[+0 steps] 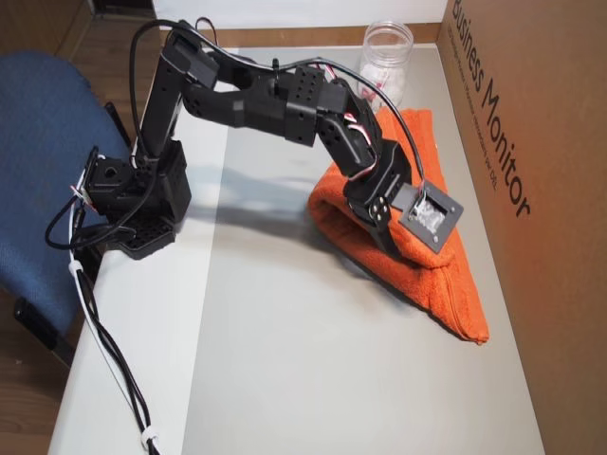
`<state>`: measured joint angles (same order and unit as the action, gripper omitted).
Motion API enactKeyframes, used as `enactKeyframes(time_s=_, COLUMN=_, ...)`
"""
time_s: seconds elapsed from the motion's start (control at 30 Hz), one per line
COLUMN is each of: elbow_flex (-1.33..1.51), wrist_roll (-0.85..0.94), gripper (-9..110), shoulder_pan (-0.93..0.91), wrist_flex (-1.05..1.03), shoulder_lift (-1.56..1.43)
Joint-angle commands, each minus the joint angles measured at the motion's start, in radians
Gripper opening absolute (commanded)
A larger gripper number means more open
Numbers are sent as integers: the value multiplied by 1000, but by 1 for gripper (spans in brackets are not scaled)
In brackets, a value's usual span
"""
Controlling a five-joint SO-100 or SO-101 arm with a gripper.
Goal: Fold the blanket.
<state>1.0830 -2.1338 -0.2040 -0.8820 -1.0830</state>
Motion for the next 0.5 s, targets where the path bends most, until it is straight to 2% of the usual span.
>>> enactKeyframes(time_s=0.0, elbow_flex=21, wrist_roll=12, gripper=14, shoulder_pan=25, wrist_flex=0, shoulder_lift=-94)
enactKeyframes(time_s=0.47, elbow_flex=69, wrist_roll=2, gripper=14, shoulder_pan=32, wrist_flex=11, shoulder_lift=-54)
